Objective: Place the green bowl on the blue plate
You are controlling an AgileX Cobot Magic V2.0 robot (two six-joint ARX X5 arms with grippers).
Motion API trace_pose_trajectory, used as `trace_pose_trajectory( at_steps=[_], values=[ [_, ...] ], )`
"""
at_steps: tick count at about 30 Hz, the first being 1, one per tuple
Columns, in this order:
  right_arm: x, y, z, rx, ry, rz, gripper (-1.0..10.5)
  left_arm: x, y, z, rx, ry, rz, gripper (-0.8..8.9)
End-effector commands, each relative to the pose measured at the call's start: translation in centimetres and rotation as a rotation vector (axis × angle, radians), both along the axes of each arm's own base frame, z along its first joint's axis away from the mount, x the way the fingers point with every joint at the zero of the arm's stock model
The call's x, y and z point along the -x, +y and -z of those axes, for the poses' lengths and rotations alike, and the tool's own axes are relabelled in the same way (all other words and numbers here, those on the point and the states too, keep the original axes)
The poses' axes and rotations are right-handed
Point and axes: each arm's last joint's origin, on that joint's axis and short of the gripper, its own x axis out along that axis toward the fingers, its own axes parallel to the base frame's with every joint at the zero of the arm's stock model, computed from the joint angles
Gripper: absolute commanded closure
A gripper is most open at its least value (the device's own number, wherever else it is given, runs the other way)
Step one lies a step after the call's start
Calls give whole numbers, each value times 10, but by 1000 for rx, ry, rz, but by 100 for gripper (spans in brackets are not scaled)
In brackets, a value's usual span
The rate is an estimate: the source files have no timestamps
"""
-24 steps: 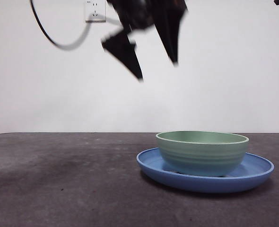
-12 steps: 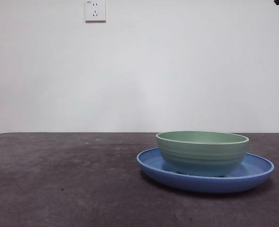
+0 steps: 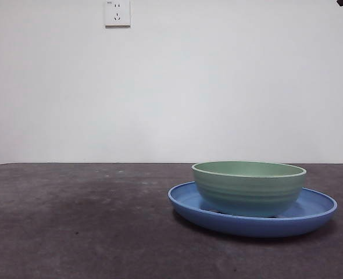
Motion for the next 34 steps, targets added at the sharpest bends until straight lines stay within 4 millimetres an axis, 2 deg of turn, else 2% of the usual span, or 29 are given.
trace_pose_trajectory(
  at_steps=[1,6,10,17,23,29,34],
  values=[
    [0,0,-6,2,-28,-7,338,11,9,8,78,1,-35,252],
    [0,0,-6,2,-28,-7,338,25,21,34,174,32,-91,252],
    [0,0,-6,2,-28,-7,338,28,23,48,202,37,-105,252],
    [0,0,-5,-3,-14,-3,338,29,24,51,197,37,-104,252],
    [-4,-1,4,34,92,77,339,29,24,51,194,34,-101,252],
    [-27,-6,23,100,242,165,339,29,24,51,194,34,-101,252],
    [-59,-12,46,119,364,188,340,29,24,51,193,36,-102,252]
  ],
)
